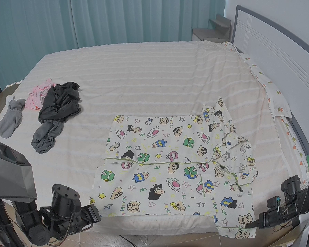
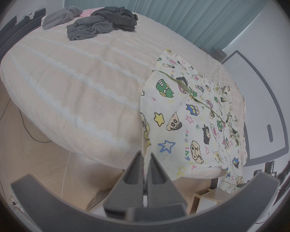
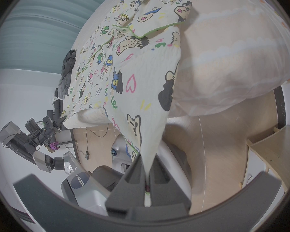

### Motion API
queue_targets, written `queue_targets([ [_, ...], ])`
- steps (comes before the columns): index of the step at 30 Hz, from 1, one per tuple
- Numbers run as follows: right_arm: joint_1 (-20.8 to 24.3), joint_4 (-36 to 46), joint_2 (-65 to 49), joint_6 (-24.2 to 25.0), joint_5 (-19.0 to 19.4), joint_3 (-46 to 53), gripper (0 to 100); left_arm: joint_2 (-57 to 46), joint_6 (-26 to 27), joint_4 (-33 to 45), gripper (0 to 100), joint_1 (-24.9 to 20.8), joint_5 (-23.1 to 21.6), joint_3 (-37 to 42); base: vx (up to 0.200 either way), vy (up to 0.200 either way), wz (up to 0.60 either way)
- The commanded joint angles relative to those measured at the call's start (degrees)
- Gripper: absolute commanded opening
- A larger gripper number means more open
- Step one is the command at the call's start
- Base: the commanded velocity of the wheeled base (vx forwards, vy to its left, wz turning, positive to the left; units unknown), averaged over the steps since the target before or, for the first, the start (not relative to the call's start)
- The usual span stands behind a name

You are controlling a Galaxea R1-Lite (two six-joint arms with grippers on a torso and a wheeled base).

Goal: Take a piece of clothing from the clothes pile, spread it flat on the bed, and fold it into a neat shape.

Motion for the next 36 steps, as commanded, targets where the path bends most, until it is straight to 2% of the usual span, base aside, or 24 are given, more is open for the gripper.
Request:
queue_targets([
  [1, -0.01, 2.13, -2.68, -0.31, 0.01, 0.99, 0, -2.91, -0.81, 1.97, 0, -1.84, 0.01, 0.66, 0.000, 0.000, 0.00],
  [6, -0.01, 5.29, -5.23, -0.40, 0.10, 0.99, 0, -3.00, -1.34, 4.25, 0, -3.51, 0.10, 0.66, 0.000, 0.000, 0.00],
  [14, -0.01, 10.74, -6.20, -3.91, 0.01, 0.99, 0, -4.32, -2.40, 10.23, 0, -3.78, 0.10, 0.66, 0.000, 0.000, 0.00],
  [23, -0.10, 9.77, -9.98, -3.83, 0.54, 0.99, 0, -5.11, -2.48, 9.88, 0, -3.78, 0.19, -0.13, 0.000, 0.000, 0.00],
  [24, -0.45, 9.25, -12.97, -3.39, 2.30, 0.28, 0, -5.64, -2.48, 9.88, 0, -3.69, 0.19, -1.62, 0.000, 0.000, 0.00],
  [27, -1.41, 8.89, -16.13, -3.12, 3.53, -1.30, 0, -6.17, -2.40, 9.88, 0, -3.43, 0.27, -4.26, 0.000, 0.000, 0.00],
  [36, -1.41, 8.89, -21.76, 8.04, 3.62, -9.38, 0, -6.17, -2.13, 10.49, 0, -2.37, 2.21, -12.00, 0.000, 0.000, 0.00],
])
